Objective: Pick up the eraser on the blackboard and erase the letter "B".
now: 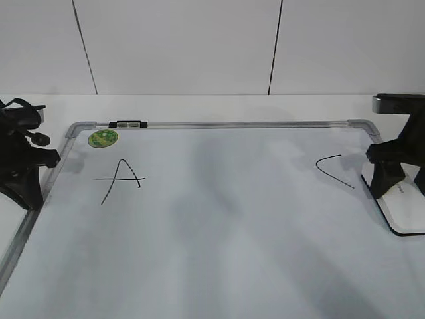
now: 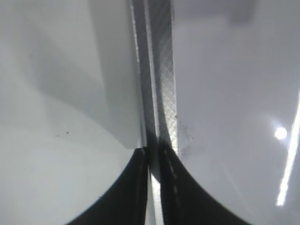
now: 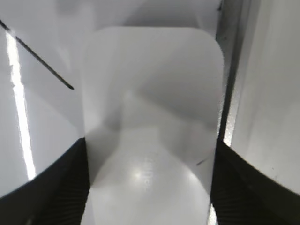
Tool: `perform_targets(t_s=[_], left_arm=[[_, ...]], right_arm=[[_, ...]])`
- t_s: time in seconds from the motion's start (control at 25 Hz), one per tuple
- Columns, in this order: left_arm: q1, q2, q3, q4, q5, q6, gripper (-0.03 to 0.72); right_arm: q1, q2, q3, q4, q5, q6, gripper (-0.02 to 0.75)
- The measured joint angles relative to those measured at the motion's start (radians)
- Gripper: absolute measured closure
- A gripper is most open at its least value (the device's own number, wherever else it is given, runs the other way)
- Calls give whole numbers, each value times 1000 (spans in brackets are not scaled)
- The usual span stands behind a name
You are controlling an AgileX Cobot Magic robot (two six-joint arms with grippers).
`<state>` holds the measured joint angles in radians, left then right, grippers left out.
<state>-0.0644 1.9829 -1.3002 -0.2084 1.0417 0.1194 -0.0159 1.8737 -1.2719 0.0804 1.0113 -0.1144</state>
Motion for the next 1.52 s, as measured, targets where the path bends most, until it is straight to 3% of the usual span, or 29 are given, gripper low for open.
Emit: perform_targets(t_s=[0.92, 1.2, 1.52], left_arm=[[0, 0, 0, -2, -2, 0, 645], [0, 0, 0, -2, -2, 0, 645], [0, 0, 0, -2, -2, 0, 645]], right_arm=[[-2, 17, -10, -2, 4, 42, 211], [-2, 29, -10, -2, 10, 57, 130], [-2, 36, -129, -6, 149, 59, 130]])
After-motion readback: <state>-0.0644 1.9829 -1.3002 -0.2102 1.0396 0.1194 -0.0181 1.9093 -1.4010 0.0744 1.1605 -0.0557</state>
